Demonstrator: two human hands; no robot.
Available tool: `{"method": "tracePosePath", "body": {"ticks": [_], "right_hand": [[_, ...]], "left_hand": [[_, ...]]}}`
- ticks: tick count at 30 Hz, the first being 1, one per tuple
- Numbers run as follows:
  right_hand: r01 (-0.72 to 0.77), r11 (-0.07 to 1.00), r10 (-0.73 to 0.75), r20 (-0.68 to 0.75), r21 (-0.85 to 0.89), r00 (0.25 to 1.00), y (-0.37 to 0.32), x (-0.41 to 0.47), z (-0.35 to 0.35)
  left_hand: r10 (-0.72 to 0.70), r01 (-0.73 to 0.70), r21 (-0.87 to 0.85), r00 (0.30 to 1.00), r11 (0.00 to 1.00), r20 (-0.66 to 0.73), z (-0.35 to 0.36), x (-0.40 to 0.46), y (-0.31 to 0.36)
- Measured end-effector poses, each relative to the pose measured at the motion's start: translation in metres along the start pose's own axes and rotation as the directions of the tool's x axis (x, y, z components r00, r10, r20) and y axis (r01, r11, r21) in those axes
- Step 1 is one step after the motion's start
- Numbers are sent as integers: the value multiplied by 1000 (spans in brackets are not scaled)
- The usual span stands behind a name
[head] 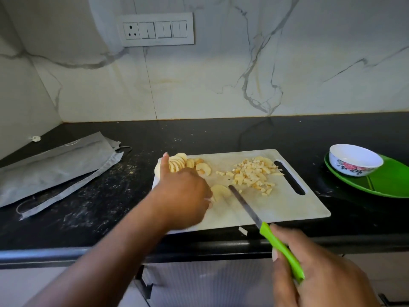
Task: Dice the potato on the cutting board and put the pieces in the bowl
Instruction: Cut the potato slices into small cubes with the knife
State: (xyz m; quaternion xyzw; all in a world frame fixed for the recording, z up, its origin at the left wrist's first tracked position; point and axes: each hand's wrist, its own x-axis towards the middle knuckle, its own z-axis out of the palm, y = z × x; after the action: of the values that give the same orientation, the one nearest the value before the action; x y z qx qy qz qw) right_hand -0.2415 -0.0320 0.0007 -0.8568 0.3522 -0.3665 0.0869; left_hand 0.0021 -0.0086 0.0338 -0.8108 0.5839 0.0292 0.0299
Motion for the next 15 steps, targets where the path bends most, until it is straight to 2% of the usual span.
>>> {"method": "tracePosePath", "body": {"ticks": [2,4,8,11,15], "right_hand": [[-19,998,20,-6,58,1000,4,7,-6],[-43,993,41,28,107,999,8,13,-11],[-72,993,67,61,98,996,23,13,-14],[-93,990,85,81,106,993,35,13,-14],[-127,984,110,139,122,984,45,13,-14]], "left_hand": [[67,-69,-29,996,997,-55,-14,17,-10],[147,-158,-129,985,979,-86,-24,30,-17],[349,-322,-250,934,913,71,-25,48,-24],[377,-326,-307,918,894,125,-20,61,-26],[348,-267,-431,930,862,119,-11,71,-28]]}}
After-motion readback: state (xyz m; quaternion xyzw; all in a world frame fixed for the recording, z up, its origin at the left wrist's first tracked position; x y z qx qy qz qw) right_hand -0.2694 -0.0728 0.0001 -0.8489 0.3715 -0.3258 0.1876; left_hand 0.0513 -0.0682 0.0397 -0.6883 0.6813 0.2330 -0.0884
